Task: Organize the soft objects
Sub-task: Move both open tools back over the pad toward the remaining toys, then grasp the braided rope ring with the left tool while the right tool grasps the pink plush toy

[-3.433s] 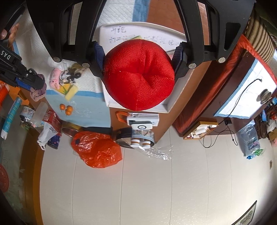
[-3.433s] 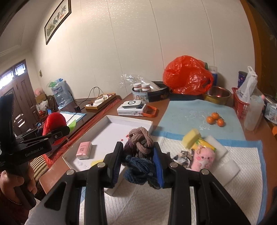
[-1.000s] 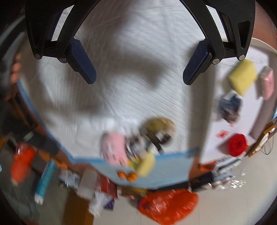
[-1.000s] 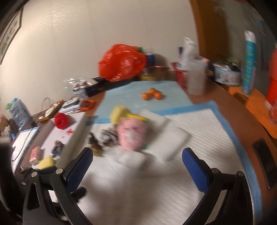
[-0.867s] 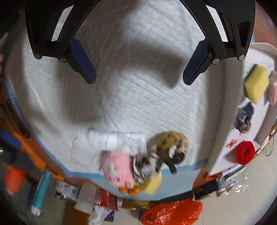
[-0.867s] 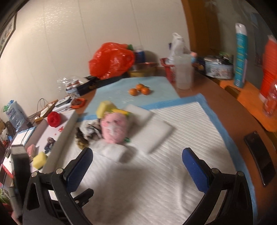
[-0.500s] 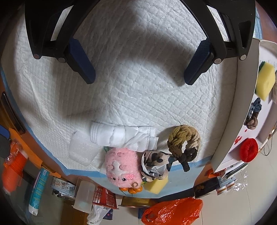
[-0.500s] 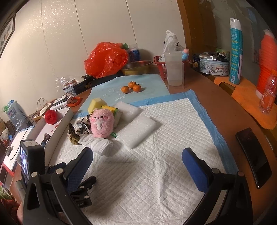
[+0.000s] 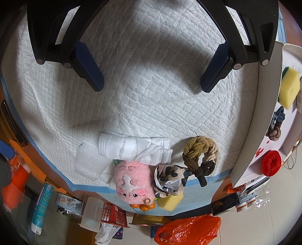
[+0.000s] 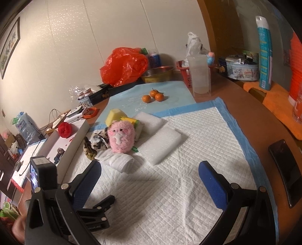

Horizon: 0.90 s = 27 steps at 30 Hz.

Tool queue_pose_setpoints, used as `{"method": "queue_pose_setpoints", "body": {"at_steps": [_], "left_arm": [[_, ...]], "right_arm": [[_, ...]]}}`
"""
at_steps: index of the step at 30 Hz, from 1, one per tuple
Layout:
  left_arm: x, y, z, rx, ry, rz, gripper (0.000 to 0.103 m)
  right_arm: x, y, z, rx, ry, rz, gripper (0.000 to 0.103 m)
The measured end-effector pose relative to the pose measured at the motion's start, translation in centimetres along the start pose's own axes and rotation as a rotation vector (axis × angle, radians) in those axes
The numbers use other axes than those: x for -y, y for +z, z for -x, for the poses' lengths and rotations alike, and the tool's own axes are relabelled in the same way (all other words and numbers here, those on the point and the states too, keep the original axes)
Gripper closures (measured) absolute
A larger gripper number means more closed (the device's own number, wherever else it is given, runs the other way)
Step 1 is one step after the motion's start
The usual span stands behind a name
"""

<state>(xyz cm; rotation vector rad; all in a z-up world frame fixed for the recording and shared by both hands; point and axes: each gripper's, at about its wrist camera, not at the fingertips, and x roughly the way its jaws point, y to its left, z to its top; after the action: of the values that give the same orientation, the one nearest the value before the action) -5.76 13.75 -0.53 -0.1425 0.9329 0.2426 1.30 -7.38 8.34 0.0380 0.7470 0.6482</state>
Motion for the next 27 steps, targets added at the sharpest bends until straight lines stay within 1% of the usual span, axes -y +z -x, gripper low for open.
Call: {"method": "queue_pose_setpoints", "body": {"at_steps": [5,9,13,14,17,18,19,20,21,23,24,27], "left_arm": [[0.0,0.0,0.0,0.000,0.001,0.004,0.000],[0.1,-0.1,0.1,-0.006,0.010,0.013,0.000],[-0.1,0.5,-0.1,-0.055,-0.006,0.028,0.000],[-0.5,0.5,0.2,-0.055,-0.028,0.047,0.000],[-2.5,0.5,1.4,-0.042,-0.152,0.168,0.000],[-3.4,0.6,2.2,-0.024,-0.179,0.212,0.000],[-4.1,1.0,3.1,0.004,-0.184,0.238,0.000],[-4.8,1.5,4.0,0.033,-0.175,0.244,0.000],[-5.5,2.5,5.1,0.068,-0.150,0.230,0.000],[-6.4,4.0,6.1,0.099,-0.101,0.182,0.000],[-7.0,5.3,6.3,0.102,-0.056,0.158,0.000],[-8.1,7.5,5.3,0.075,0.014,0.121,0.000]], "right_arm": [[-0.5,0.1,0.5,0.021,0.008,0.049,0.000],[0.2,-0.1,0.5,0.027,0.033,0.058,0.000],[0.9,0.2,0.3,0.021,0.064,0.052,0.000],[1.0,0.3,0.3,0.023,0.065,0.056,0.000],[1.5,1.0,0.2,0.032,0.063,0.068,0.000],[1.7,1.3,0.0,0.036,0.061,0.068,0.000],[1.9,1.7,-0.2,0.038,0.063,0.067,0.000],[1.9,2.0,-0.4,0.040,0.068,0.065,0.000],[1.9,2.4,-0.6,0.046,0.076,0.069,0.000],[1.4,3.4,-1.2,0.052,0.084,0.088,0.000],[0.9,3.9,-1.5,0.053,0.082,0.104,0.000],[-0.7,5.5,-3.3,0.041,0.074,0.149,0.000]]}}
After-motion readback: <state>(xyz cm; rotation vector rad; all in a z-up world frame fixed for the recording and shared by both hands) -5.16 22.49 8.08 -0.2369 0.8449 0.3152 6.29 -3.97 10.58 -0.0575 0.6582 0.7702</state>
